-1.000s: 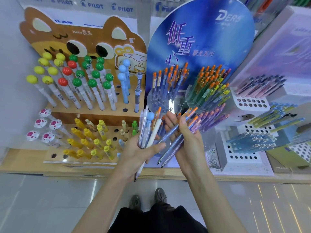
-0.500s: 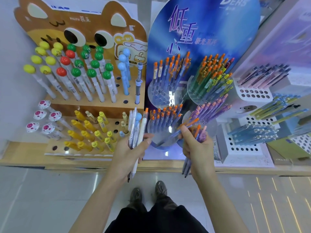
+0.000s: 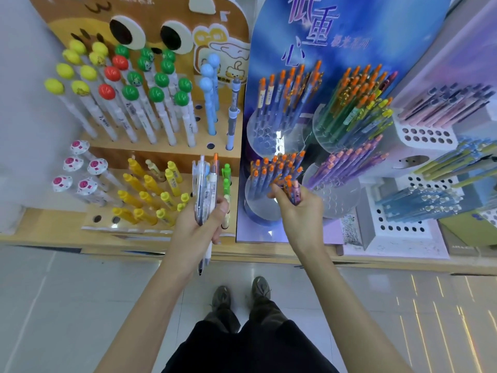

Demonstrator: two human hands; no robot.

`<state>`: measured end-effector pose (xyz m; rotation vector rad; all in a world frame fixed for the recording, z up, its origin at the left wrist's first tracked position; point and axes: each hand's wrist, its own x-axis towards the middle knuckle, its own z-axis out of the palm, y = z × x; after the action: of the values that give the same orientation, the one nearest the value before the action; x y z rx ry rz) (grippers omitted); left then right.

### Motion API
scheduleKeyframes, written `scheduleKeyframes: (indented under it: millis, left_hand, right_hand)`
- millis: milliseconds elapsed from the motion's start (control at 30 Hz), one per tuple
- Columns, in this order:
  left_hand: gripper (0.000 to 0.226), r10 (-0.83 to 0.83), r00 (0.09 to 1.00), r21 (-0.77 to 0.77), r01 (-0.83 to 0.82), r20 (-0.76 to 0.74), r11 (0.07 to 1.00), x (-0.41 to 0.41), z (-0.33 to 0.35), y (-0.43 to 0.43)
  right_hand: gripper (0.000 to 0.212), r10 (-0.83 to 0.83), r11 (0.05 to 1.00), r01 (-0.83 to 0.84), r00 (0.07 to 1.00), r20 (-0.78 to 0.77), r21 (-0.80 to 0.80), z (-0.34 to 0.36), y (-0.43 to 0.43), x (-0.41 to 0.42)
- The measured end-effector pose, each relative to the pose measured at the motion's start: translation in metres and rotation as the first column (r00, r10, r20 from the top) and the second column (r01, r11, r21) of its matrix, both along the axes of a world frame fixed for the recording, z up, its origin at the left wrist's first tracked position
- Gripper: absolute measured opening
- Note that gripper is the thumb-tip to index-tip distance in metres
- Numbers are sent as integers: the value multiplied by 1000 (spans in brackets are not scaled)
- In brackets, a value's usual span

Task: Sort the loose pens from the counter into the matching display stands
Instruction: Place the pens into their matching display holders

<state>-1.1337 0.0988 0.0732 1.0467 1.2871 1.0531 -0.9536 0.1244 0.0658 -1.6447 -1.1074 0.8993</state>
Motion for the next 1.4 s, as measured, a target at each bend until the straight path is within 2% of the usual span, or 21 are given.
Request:
scheduleKeyframes:
  millis: [167, 367, 667, 800, 933, 1067, 1200, 1400]
  left_hand:
    - [3, 8, 1000, 30, -9, 24, 1000, -7, 0, -1]
    - [8, 26, 999, 20, -27, 33, 999, -10, 2, -2]
    - [7, 62, 998, 18, -62, -2, 998, 7, 2, 2]
    - [6, 62, 998, 37, -62, -13, 997, 11, 1, 5]
    - [6, 55, 998, 54, -53, -34, 997, 13, -1, 6]
    - [7, 63, 997, 61, -61, -40, 996, 13, -1, 6]
    - [7, 72, 997, 55, -72, -7, 996, 13, 1, 8]
    - [9, 101, 994, 41, -102, 31, 994, 11, 5, 10]
  right_hand:
    - [24, -29, 999, 28, 999, 42, 26, -7, 6, -3]
    - [22, -32, 999, 28, 994, 108, 36, -10, 5, 2]
    - [15, -70, 997, 65, 991, 114, 44, -19, -18, 12]
    - [12, 30, 993, -58, 967, 253, 101, -16, -15, 6]
    - [11, 119, 968, -201, 895, 431, 150, -10, -1, -5]
    - [18, 112, 979, -179, 877, 468, 101, -15, 12, -6]
    - [18, 199, 975, -224, 848, 491, -8, -22, 14, -4]
    - [27, 192, 981, -175, 901, 390, -79, -19, 22, -2]
